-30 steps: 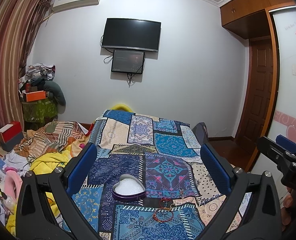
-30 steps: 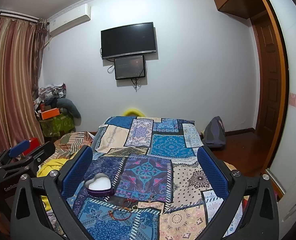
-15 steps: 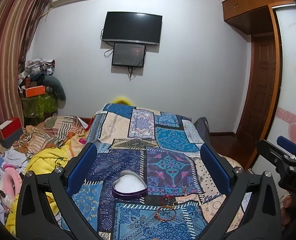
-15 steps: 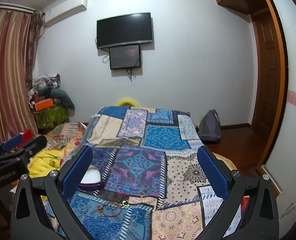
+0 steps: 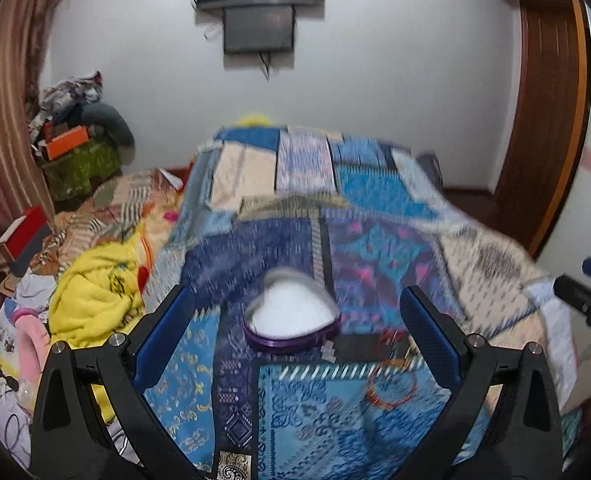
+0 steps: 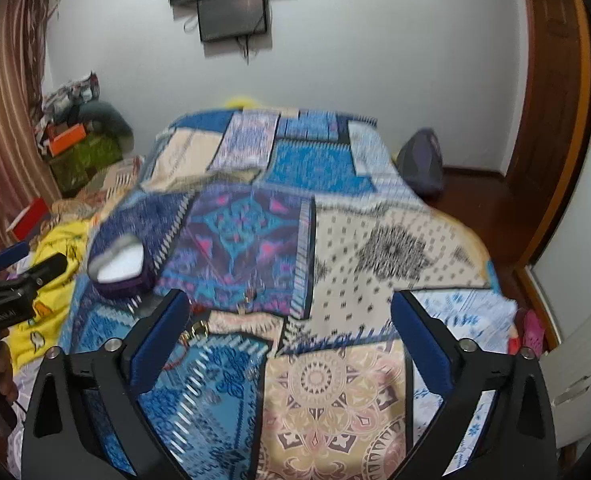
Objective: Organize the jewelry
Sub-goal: 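Lower the left tool onto the red-and-gold beaded bracelet and close it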
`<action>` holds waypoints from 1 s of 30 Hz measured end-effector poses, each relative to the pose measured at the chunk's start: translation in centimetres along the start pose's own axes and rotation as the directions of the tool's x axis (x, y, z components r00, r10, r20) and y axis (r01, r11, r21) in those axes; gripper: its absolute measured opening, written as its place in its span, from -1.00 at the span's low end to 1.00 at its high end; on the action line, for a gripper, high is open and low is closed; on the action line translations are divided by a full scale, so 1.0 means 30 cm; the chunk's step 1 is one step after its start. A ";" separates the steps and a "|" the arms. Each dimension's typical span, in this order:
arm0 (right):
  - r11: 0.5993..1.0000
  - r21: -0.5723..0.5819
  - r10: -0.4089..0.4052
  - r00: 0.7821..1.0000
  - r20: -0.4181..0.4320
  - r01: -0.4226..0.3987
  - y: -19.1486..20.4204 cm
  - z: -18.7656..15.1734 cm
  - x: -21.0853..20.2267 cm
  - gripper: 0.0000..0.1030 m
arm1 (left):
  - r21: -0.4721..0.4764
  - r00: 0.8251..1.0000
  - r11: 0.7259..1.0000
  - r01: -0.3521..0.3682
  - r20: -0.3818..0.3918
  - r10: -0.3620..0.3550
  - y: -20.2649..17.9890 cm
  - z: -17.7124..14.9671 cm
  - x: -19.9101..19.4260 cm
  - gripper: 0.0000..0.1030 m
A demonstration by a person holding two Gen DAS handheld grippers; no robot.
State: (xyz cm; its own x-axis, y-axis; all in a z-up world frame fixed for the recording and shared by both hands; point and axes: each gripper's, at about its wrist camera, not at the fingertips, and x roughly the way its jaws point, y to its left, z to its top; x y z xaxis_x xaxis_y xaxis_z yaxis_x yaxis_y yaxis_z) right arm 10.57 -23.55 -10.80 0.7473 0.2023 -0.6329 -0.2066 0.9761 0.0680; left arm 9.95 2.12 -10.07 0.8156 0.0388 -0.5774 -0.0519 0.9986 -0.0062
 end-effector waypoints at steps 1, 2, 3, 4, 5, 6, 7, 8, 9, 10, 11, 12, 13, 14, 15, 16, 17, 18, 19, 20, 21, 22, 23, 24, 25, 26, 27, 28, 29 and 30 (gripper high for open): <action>1.000 -0.001 0.006 1.000 -0.019 -0.006 -0.004 -0.005 0.014 0.85 | 0.016 1.000 1.000 0.001 -0.031 0.000 -0.004 -0.017 0.028 1.00; 1.000 -0.002 0.016 0.999 -0.039 -0.016 -0.007 -0.013 0.029 0.82 | 0.036 0.998 0.999 0.000 -0.062 0.002 -0.007 -0.029 0.047 1.00; 1.000 -0.002 0.024 0.998 -0.051 -0.024 -0.008 -0.016 0.041 0.79 | 0.047 0.996 0.999 0.011 -0.093 -0.007 -0.011 -0.044 0.073 1.00; 0.999 -0.002 0.033 0.997 -0.065 -0.033 -0.009 -0.020 0.053 0.77 | 0.051 0.992 0.998 0.025 -0.121 -0.019 -0.015 -0.059 0.100 1.00; 0.999 -0.003 0.045 0.996 -0.080 -0.045 -0.009 -0.025 0.065 0.72 | 0.043 0.990 0.998 0.042 -0.139 -0.036 -0.022 -0.072 0.123 1.00; 0.998 -0.006 0.055 0.994 -0.092 -0.056 -0.006 -0.028 0.076 0.66 | 0.035 0.985 0.997 0.064 -0.165 -0.058 -0.027 -0.086 0.149 1.00; 0.998 -0.009 0.062 0.993 -0.099 -0.063 -0.001 -0.030 0.091 0.64 | 0.018 0.979 0.996 0.090 -0.186 -0.085 -0.033 -0.098 0.169 1.00; 0.997 -0.013 0.073 0.991 -0.110 -0.075 0.003 -0.032 0.102 0.59 | 0.011 0.971 0.994 0.112 -0.212 -0.107 -0.036 -0.110 0.190 1.00; 0.996 -0.016 0.087 0.989 -0.121 -0.090 0.009 -0.033 0.112 0.54 | 0.011 0.967 0.993 0.122 -0.225 -0.116 -0.037 -0.117 0.205 0.99; 0.994 -0.020 0.100 0.987 -0.127 -0.103 0.011 -0.032 0.135 0.51 | 0.016 0.964 0.992 0.129 -0.235 -0.122 -0.040 -0.124 0.219 0.94; 0.993 -0.024 0.113 0.984 -0.135 -0.117 0.017 -0.034 0.145 0.47 | 0.036 0.963 0.991 0.126 -0.243 -0.113 -0.041 -0.126 0.234 0.83; 0.992 -0.030 0.121 0.983 -0.141 -0.127 0.021 -0.034 0.163 0.43 | 0.040 0.957 0.990 0.139 -0.262 -0.124 -0.054 -0.134 0.244 0.73; 0.989 -0.038 0.134 0.979 -0.151 -0.141 0.033 -0.034 0.179 0.41 | 0.047 0.953 0.987 0.151 -0.274 -0.132 -0.063 -0.141 0.254 0.69; 0.987 -0.044 0.144 0.977 -0.157 -0.152 0.041 -0.036 0.186 0.36 | 0.058 0.950 0.986 0.155 -0.282 -0.133 -0.067 -0.143 0.264 0.62; 0.984 -0.051 0.158 0.973 -0.167 -0.169 0.052 -0.038 0.195 0.31 | 0.068 0.946 0.983 0.168 -0.290 -0.142 -0.071 -0.147 0.272 0.55; 0.982 -0.057 0.167 0.971 -0.174 -0.179 0.060 -0.040 0.202 0.29 | 0.076 0.942 0.980 0.183 -0.298 -0.153 -0.077 -0.152 0.279 0.52; 0.980 -0.064 0.176 0.968 -0.180 -0.190 0.069 -0.042 0.208 0.26 | 0.086 0.938 0.977 0.196 -0.306 -0.162 -0.085 -0.157 0.284 0.45; 0.977 -0.070 0.184 0.965 -0.185 -0.200 0.078 -0.044 0.214 0.24 | 0.086 0.933 0.974 0.210 -0.314 -0.174 -0.097 -0.163 0.284 0.36; 0.975 -0.076 0.191 0.963 -0.191 -0.208 0.087 -0.046 0.222 0.22 | 0.091 0.930 0.971 0.219 -0.320 -0.180 -0.106 -0.169 0.288 0.32; 0.973 -0.080 0.196 0.961 -0.196 -0.215 0.094 -0.049 0.225 0.19 | 0.097 0.925 0.968 0.231 -0.330 -0.187 -0.115 -0.176 0.295 0.24; 0.971 -0.084 0.203 0.958 -0.201 -0.223 0.102 -0.052 0.228 0.16 | 0.095 0.920 0.966 0.240 -0.338 -0.196 -0.119 -0.180 0.298 0.12; 0.970 -0.088 0.205 0.957 -0.206 -0.227 0.107 -0.053 0.235 0.15 | 0.087 0.914 0.964 0.253 -0.348 -0.209 -0.124 -0.186 0.301 0.05; 0.968 -0.091 0.210 0.955 -0.211 -0.233 0.112 -0.056 0.240 0.13 | 0.081 0.906 0.962 0.262 -0.363 -0.216 -0.125 -0.193 0.312 -0.06; 0.966 -0.095 0.215 0.952 -0.216 -0.239 0.118 -0.058 0.245 0.11 | 0.070 0.899 0.959 0.274 -0.373 -0.229 -0.128 -0.200 0.315 -0.19; 0.966 -0.098 0.215 0.951 -0.220 -0.241 0.120 -0.058 0.249 0.11 | 0.062 0.892 0.957 0.283 -0.383 -0.239 -0.128 -0.206 0.324 -0.24; 0.965 -0.101 0.217 0.950 -0.224 -0.244 0.125 -0.060 0.253 0.09 | 0.058 0.890 0.956 0.287 -0.386 -0.244 -0.128 -0.211 0.330 -0.28; 0.964 -0.104 0.218 0.949 -0.228 -0.246 0.130 -0.062 0.257 0.08 | 0.053 0.887 0.954 0.296 -0.385 -0.254 -0.131 -0.216 0.330 -0.29; 0.963 -0.107 0.217 0.948 -0.231 -0.247 0.131 -0.062 0.262 0.07 | 0.045 0.881 0.949 0.312 -0.387 -0.272 -0.131 -0.219 0.333 -0.31; 0.962 -0.109 0.218 0.947 -0.235 -0.249 0.135 -0.064 0.264 0.04 | 0.029 0.873 0.944 0.329 -0.391 -0.292 -0.133 -0.222 0.335 -0.35; 0.961 -0.110 0.220 0.946 -0.239 -0.252 0.138 -0.065 0.267 0.01 | 0.017 0.867 0.941 0.338 -0.396 -0.304 -0.131 -0.225 0.341 -0.45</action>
State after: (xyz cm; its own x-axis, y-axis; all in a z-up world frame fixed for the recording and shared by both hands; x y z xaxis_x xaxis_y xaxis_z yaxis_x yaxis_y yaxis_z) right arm 14.47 -18.04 -17.10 0.5099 0.3871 -0.7682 -0.4564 0.8787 0.1398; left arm 14.60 -1.64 -21.47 0.4947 -0.2837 -0.8215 0.2363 0.9535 -0.1869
